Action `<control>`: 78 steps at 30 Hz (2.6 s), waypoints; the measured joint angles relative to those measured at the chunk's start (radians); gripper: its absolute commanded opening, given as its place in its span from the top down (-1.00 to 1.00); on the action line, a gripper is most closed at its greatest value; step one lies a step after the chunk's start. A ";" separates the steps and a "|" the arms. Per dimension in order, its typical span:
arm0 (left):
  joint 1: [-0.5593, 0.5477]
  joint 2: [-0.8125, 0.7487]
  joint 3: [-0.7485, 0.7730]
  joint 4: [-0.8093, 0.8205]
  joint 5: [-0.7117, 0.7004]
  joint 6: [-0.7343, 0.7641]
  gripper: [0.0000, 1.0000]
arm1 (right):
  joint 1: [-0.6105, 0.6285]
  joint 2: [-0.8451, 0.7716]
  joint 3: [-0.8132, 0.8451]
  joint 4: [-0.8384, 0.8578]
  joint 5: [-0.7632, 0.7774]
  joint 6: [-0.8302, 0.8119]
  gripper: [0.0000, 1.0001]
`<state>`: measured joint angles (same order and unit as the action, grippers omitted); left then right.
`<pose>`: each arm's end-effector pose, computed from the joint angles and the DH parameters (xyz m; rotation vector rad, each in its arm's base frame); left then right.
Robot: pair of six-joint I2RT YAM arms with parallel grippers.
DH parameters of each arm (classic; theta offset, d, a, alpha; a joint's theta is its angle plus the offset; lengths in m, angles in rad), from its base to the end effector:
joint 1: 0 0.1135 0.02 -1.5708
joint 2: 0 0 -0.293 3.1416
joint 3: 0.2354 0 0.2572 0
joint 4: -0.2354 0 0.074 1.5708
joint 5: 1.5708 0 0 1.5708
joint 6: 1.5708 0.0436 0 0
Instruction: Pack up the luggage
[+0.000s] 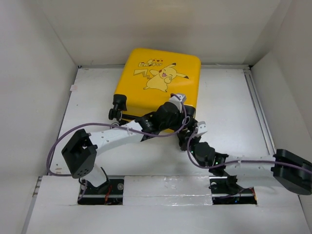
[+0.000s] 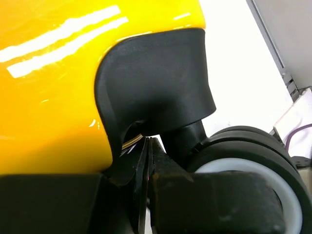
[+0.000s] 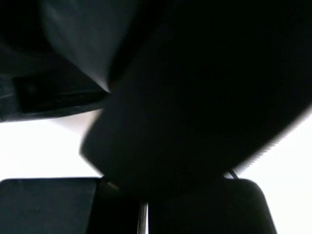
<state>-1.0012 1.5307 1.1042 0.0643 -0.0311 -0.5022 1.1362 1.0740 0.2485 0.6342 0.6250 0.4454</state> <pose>0.2011 -0.3115 0.3158 0.4869 2.0005 -0.9474 0.1079 0.1720 0.2072 -0.1497 1.7588 0.6127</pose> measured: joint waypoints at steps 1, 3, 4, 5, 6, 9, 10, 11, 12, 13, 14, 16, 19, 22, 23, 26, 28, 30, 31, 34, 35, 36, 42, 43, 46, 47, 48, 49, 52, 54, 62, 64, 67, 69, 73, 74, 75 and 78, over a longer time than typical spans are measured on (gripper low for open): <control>-0.003 0.008 0.011 -0.003 0.002 0.001 1.00 | 0.018 0.039 0.002 0.037 0.049 0.005 1.00; -0.005 0.018 0.026 -0.016 0.004 0.001 1.00 | 0.033 0.100 0.005 0.099 0.108 0.013 1.00; -0.005 0.021 0.038 -0.033 0.005 0.001 0.67 | 0.039 0.127 0.009 0.121 0.133 0.019 1.00; -0.005 0.024 0.051 -0.056 0.003 0.005 0.40 | 0.042 0.150 0.016 0.139 0.158 0.026 1.00; -0.005 0.024 0.061 -0.084 -0.008 0.002 0.08 | 0.042 0.171 0.021 0.148 0.182 0.032 1.00; -0.004 0.003 0.088 -0.213 -0.115 -0.026 -0.99 | 0.041 0.218 0.033 0.183 0.249 0.087 1.00; 0.001 -0.006 0.089 -0.236 -0.151 -0.023 -1.00 | 0.041 0.222 0.038 0.182 0.255 0.090 1.00; 0.007 -0.016 0.087 -0.245 -0.166 -0.026 -1.00 | 0.042 0.224 0.044 0.180 0.249 0.081 1.00; 0.010 -0.021 0.087 -0.248 -0.180 -0.026 -1.00 | 0.043 0.222 0.051 0.177 0.240 0.072 1.00; 0.011 -0.035 0.072 -0.237 -0.195 -0.027 -1.00 | 0.047 0.218 0.059 0.171 0.227 0.067 1.00; 0.016 -0.063 0.043 -0.217 -0.206 -0.028 -1.00 | 0.049 0.212 0.065 0.159 0.211 0.058 1.00; 0.035 -0.147 -0.023 -0.166 -0.232 -0.027 -1.00 | 0.050 0.208 0.072 0.143 0.163 0.036 1.00; 0.102 -0.360 -0.145 -0.084 -0.323 -0.061 -0.96 | 0.047 0.205 0.093 0.113 0.101 0.018 1.00; 0.190 -0.592 -0.246 -0.015 -0.479 -0.120 -0.96 | 0.047 0.188 0.106 0.080 0.033 0.010 1.00; 0.217 -0.654 -0.275 -0.010 -0.533 -0.146 -0.96 | 0.048 0.179 0.108 0.068 0.015 0.009 1.00; 0.283 -0.797 -0.355 -0.040 -0.684 -0.248 -0.98 | 0.048 0.136 0.110 0.027 -0.020 0.002 1.00; 0.344 -0.821 -0.402 -0.071 -0.741 -0.313 -0.98 | 0.048 0.111 0.110 0.006 -0.034 0.003 1.00; 0.399 -0.824 -0.455 -0.090 -0.768 -0.359 -0.98 | 0.047 0.095 0.110 -0.008 -0.047 0.003 1.00; 0.434 -0.826 -0.482 -0.094 -0.772 -0.377 -0.98 | 0.045 0.090 0.110 -0.013 -0.053 0.003 1.00; 0.547 -0.819 -0.543 -0.096 -0.758 -0.411 -0.98 | 0.042 0.087 0.113 -0.023 -0.075 0.003 1.00; 0.591 -0.811 -0.548 -0.092 -0.741 -0.419 -0.98 | 0.042 0.088 0.115 -0.025 -0.080 0.004 1.00; 0.628 -0.796 -0.548 -0.078 -0.722 -0.423 -0.98 | 0.042 0.089 0.116 -0.026 -0.086 0.004 1.00; 0.713 -0.612 -0.482 -0.006 -0.613 -0.387 -0.96 | 0.042 0.085 0.117 -0.032 -0.106 0.004 1.00; 0.717 -0.597 -0.479 0.006 -0.614 -0.373 -0.96 | 0.042 0.084 0.117 -0.032 -0.110 0.005 1.00; 0.727 -0.579 -0.479 0.046 -0.591 -0.335 -0.96 | 0.042 0.086 0.117 -0.032 -0.127 0.005 1.00; 0.728 -0.572 -0.479 0.060 -0.587 -0.325 -0.96 | 0.042 0.087 0.119 -0.031 -0.129 0.006 1.00; 0.729 -0.559 -0.478 0.077 -0.586 -0.314 -0.93 | 0.042 0.091 0.121 -0.031 -0.135 0.006 1.00; 0.729 -0.548 -0.476 0.091 -0.583 -0.305 -0.90 | 0.042 0.094 0.124 -0.031 -0.139 0.007 1.00; 0.735 -0.511 -0.468 0.159 -0.539 -0.281 -0.23 | 0.042 0.098 0.127 -0.029 -0.148 0.007 1.00; 0.737 -0.495 -0.468 0.203 -0.526 -0.253 0.29 | 0.042 0.095 0.129 -0.030 -0.152 0.007 1.00; 0.743 -0.454 -0.460 0.344 -0.391 -0.209 1.00 | 0.056 -0.013 0.129 -0.094 -0.224 0.008 1.00; 0.735 -0.455 -0.460 0.359 -0.357 -0.213 1.00 | 0.056 -0.044 0.129 -0.105 -0.237 0.009 1.00; 0.726 -0.472 -0.460 0.342 -0.346 -0.230 0.33 | 0.056 -0.086 0.129 -0.132 -0.248 0.020 1.00; 0.721 -0.497 -0.463 0.332 -0.357 -0.249 -0.54 | 0.056 -0.115 0.129 -0.156 -0.257 0.027 1.00; 0.720 -0.552 -0.465 0.251 -0.418 -0.274 -1.00 | 0.056 -0.148 0.127 -0.182 -0.270 0.047 1.00; 0.720 -0.551 -0.465 0.225 -0.432 -0.278 -1.00 | 0.056 -0.149 0.127 -0.190 -0.273 0.050 1.00; 0.720 -0.545 -0.469 0.206 -0.444 -0.283 -1.00 | 0.056 -0.150 0.126 -0.197 -0.277 0.054 1.00; 0.720 -0.521 -0.481 0.162 -0.466 -0.296 -1.00 | 0.056 -0.156 0.126 -0.238 -0.287 0.068 0.33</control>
<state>-0.2810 1.0100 0.6228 0.2264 -0.4969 -0.7979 1.1927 0.9176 0.3740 0.3958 0.3378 0.5129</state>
